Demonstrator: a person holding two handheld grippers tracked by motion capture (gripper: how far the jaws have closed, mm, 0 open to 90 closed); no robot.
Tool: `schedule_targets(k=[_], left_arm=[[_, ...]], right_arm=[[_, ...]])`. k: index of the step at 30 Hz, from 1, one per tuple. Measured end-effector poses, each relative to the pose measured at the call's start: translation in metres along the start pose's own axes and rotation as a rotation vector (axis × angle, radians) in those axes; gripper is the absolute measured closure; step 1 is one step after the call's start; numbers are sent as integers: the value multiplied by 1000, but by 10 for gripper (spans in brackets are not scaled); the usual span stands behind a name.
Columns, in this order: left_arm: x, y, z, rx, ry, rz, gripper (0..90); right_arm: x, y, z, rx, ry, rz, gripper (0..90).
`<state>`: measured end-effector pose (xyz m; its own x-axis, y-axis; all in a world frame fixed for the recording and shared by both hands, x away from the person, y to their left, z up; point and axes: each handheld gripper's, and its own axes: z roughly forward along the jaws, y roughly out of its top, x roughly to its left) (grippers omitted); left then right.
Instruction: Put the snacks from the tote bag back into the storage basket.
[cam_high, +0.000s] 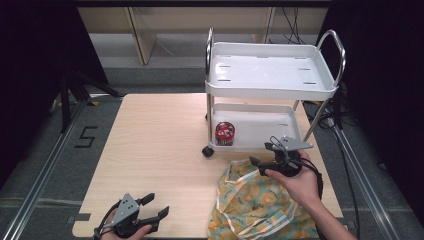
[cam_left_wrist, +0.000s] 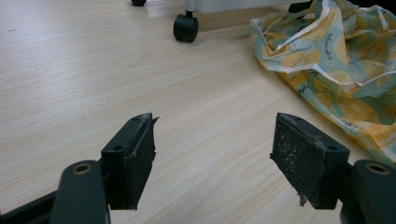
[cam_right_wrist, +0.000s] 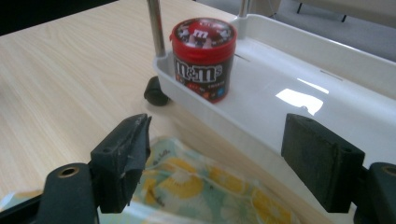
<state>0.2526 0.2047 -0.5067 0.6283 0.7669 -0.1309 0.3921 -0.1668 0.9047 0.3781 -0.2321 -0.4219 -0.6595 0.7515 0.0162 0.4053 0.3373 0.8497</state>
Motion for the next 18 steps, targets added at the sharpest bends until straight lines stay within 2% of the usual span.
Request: schedule_targets(k=[1, 2, 3, 4, 5, 6, 9, 11, 12, 13, 14, 16, 17, 18], left_arm=[[0, 0, 0, -1, 0, -2, 292], [-1, 0, 1, -11, -1, -14, 292], [0, 0, 0, 0, 1, -2, 292], [-1, 0, 1, -2, 2, -11, 292], [-1, 0, 0, -1, 3, -10, 292], [0, 0, 0, -1, 2, -3, 292], [-1, 0, 1, -10, 1, -15, 292], [-1, 0, 1, -5, 3, -10, 291], [0, 0, 1, -1, 4, -5, 292], [-2, -1, 1, -3, 7, -30, 292], [-2, -1, 1, -3, 10, -35, 292], [-2, -1, 1, -2, 14, -33, 292], [-1, 0, 0, 2, 12, -11, 292], [-1, 0, 0, 4, 13, -6, 292]], right_arm=[[-1, -2, -1, -15, -5, -12, 245], [1, -4, -3, 1, 2, 10, 245], [1, -6, -4, -6, 0, 11, 245], [0, -8, -5, -8, -1, 3, 245], [2, -10, -7, -4, 2, 19, 245], [-2, -12, -7, -20, -1, -29, 245], [1, -19, -12, -1, -2, 0, 246], [0, -24, -14, -12, 0, -17, 246], [0, -27, -16, -15, 3, -9, 246], [3, -31, -18, -1, 9, 29, 246], [3, -33, -19, 3, 11, 31, 247], [2, -38, -20, -11, 12, 22, 247], [1, -40, -20, -9, 21, 4, 247], [2, -43, -21, -11, 18, 26, 247]])
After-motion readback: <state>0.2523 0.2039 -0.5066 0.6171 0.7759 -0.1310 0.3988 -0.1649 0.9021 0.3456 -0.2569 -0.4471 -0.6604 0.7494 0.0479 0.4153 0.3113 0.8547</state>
